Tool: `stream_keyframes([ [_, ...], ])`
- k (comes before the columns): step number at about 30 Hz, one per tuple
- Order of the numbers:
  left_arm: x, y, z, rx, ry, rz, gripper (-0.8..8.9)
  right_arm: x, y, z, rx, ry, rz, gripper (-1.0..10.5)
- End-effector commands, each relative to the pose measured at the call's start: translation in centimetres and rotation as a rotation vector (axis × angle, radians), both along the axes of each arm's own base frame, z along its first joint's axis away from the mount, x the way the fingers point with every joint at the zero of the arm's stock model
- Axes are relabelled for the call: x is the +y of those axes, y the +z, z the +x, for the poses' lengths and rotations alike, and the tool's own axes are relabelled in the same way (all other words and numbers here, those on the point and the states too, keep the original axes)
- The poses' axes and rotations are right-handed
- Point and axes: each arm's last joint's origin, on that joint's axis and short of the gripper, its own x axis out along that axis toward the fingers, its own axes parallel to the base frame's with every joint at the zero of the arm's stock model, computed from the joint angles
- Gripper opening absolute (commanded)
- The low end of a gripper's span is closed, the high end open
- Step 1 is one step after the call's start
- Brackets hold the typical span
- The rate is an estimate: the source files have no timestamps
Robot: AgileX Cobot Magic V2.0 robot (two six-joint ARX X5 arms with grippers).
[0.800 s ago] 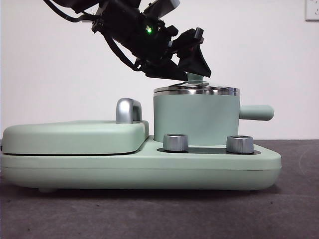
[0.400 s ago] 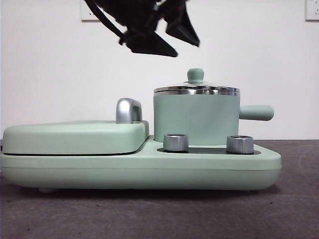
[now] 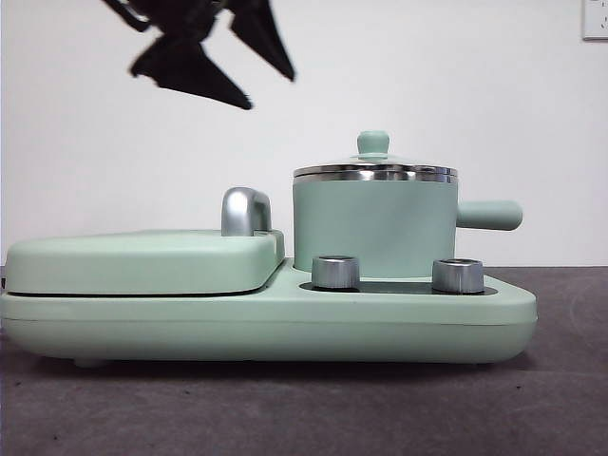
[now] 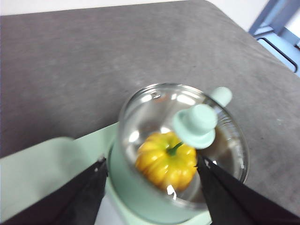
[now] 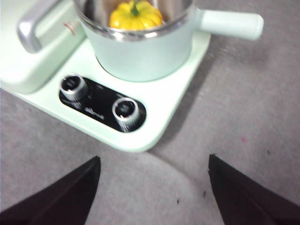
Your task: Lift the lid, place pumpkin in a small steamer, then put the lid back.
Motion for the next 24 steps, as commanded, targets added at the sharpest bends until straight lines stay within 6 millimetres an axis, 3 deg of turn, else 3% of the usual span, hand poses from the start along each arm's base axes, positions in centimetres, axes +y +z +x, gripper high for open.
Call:
stream_keyframes([
  [1,1.1,-0.4,-0.9,0.009,0.021,-0.005,3.14,0.2,0.3,0.3,-0.030,0.004,0.024,3.6],
  [14,8.6,-3.6,-9.4,0.061,0.160,-0.005,3.13,1.4,0.1,2.1,-0.019,0.041,0.017,3.6],
  [24,12.3,-3.2,-15.0,0.056,0.285,0.016,3.12,3.1,-0.3,4.8,-0.025,0.098,0.062,3.6],
])
